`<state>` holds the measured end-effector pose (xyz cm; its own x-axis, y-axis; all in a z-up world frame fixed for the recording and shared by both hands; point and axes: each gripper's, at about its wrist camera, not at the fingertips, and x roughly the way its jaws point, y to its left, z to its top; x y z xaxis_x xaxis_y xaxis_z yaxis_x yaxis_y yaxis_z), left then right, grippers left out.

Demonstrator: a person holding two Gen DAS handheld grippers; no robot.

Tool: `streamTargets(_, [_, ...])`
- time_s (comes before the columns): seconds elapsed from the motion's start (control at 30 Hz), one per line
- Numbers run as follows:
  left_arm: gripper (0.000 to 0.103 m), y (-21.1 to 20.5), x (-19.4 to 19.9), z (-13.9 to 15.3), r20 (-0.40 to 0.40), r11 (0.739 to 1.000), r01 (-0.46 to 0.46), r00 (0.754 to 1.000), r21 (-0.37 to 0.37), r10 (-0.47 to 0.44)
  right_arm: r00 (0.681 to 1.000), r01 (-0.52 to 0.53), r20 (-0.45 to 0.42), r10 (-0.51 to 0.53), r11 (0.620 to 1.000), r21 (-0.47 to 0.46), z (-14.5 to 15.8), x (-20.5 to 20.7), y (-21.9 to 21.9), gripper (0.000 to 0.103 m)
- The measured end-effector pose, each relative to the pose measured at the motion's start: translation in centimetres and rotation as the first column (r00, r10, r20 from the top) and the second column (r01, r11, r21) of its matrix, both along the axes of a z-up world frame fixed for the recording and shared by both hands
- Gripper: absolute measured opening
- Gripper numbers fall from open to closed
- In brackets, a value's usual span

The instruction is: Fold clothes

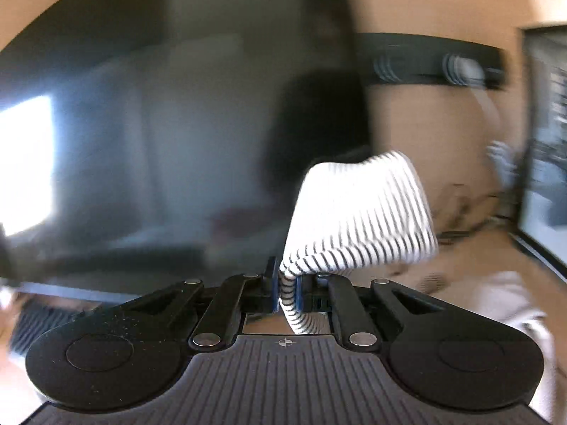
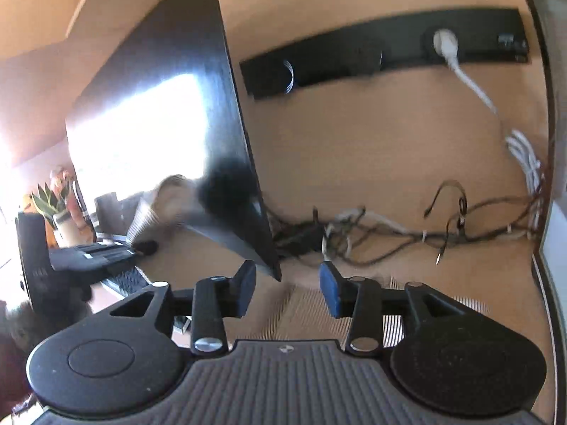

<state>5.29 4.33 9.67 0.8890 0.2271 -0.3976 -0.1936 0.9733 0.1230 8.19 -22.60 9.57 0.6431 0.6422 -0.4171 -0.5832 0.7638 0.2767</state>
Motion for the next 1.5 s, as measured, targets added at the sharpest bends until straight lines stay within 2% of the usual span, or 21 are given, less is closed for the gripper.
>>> streamTargets(0.03, [0.01, 1.5, -0.3, 0.0, -0.015, 0.999, -0.04, 0.999, -0.01, 0.04, 1.0, -0.005, -0.011, 0.004, 1.0, -0.01, -0.4, 0.0, 0.2, 0.042])
streamTargets(0.1, [0.01, 4.1, -0.6, -0.7, -0.048, 0.993, -0.114, 0.993, -0.027, 0.112, 0.999, -0.02, -0.031, 0.019, 0.999, -0.032, -1.3, -0.3, 0.9, 0.051])
streamTargets(0.23, [0.012, 8.4, -0.1, -2.8, -0.122, 0.978, -0.189, 0.976, -0.084, 0.178, 0.999, -0.037, -0.035, 0.033, 0.993, -0.114, -2.8, -0.6, 2.8, 0.051])
streamTargets(0.3, [0.019, 10.1, 0.7, -4.0, -0.168, 0.967, -0.216, 0.967, -0.136, 0.192, 0.999, -0.042, -0.017, 0.039, 0.983, -0.18, -3.9, -0.9, 3.3, 0.051])
streamTargets(0.4, [0.027, 11.9, 0.5, -4.4, -0.212, 0.929, -0.275, 0.951, -0.248, 0.224, 0.998, -0.037, 0.04, 0.052, 0.948, -0.317, -5.8, -1.1, 5.1, 0.052])
streamTargets(0.43, [0.038, 12.2, 0.0, -4.3, -0.214, 0.918, -0.29, 0.948, -0.271, 0.237, 0.996, -0.046, 0.056, 0.071, 0.933, -0.357, -6.5, -1.2, 6.0, 0.054])
streamTargets(0.47, [0.054, 12.3, -0.6, -4.1, -0.216, 0.913, -0.303, 0.944, -0.274, 0.249, 0.993, -0.062, 0.066, 0.095, 0.919, -0.39, -7.1, -1.2, 6.9, 0.056])
streamTargets(0.53, [0.075, 12.5, -2.1, -3.5, -0.219, 0.907, -0.326, 0.937, -0.265, 0.273, 0.987, -0.088, 0.084, 0.14, 0.889, -0.449, -8.4, -1.2, 8.7, 0.057])
streamTargets(0.67, [0.09, 11.8, -4.6, -2.5, -0.25, 0.895, -0.337, 0.93, -0.293, 0.268, 0.971, -0.115, 0.118, 0.207, 0.841, -0.529, -10.6, -0.3, 12.4, 0.058])
streamTargets(0.77, [0.094, 10.5, -5.0, -1.9, -0.292, 0.89, -0.332, 0.925, -0.312, 0.243, 0.967, -0.127, 0.115, 0.229, 0.818, -0.561, -11.9, 0.8, 14.6, 0.057])
streamTargets(0.87, [0.095, 8.8, -7.3, -1.6, -0.314, 0.908, -0.287, 0.931, -0.307, 0.188, 0.976, -0.118, 0.089, 0.2, 0.822, -0.557, -12.9, 2.0, 15.2, 0.056])
streamTargets(1.0, [0.096, 6.7, -8.5, -0.5, -0.314, 0.921, -0.248, 0.937, -0.299, 0.15, 0.986, -0.118, 0.037, 0.16, 0.847, -0.518, -13.2, 3.7, 14.9, 0.051])
streamTargets(1.03, [0.097, 6.4, -8.6, -0.4, -0.312, 0.923, -0.24, 0.939, -0.3, 0.143, 0.987, -0.122, 0.027, 0.158, 0.851, -0.511, -13.1, 4.1, 14.8, 0.046])
streamTargets(1.1, [0.098, 5.7, -8.8, -0.2, -0.308, 0.927, -0.225, 0.942, -0.299, 0.129, 0.987, -0.139, 0.006, 0.162, 0.862, -0.487, -13.1, 4.9, 14.9, 0.014])
streamTargets(1.13, [0.098, 5.5, -8.8, -0.2, -0.308, 0.93, -0.218, 0.943, -0.296, 0.123, 0.988, -0.13, 0.011, 0.154, 0.87, -0.475, -12.7, 4.8, 14.7, 0.009])
streamTargets(1.23, [0.098, 5.0, -8.6, -0.4, -0.315, 0.936, -0.202, 0.943, -0.29, 0.106, 0.994, -0.052, 0.062, 0.085, 0.908, -0.416, -10.5, 4.1, 12.6, 0.009])
streamTargets(1.37, [0.099, 4.4, -7.8, -1.2, -0.326, 0.94, -0.169, 0.943, -0.297, 0.067, 0.992, 0.095, 0.114, -0.061, 0.941, -0.324, -6.6, 3.0, 6.7, 0.009])
streamTargets(1.43, [0.099, 4.0, -7.2, -1.6, -0.334, 0.939, -0.15, 0.942, -0.31, 0.04, 0.978, 0.184, 0.146, -0.148, 0.941, -0.283, -4.4, 2.2, 3.0, 0.009])
streamTargets(1.5, [0.099, 3.4, -6.4, -2.2, -0.346, 0.935, -0.123, 0.938, -0.333, 0.0, 0.947, 0.292, 0.21, -0.242, 0.922, -0.256, -1.8, 1.1, -0.7, 0.009])
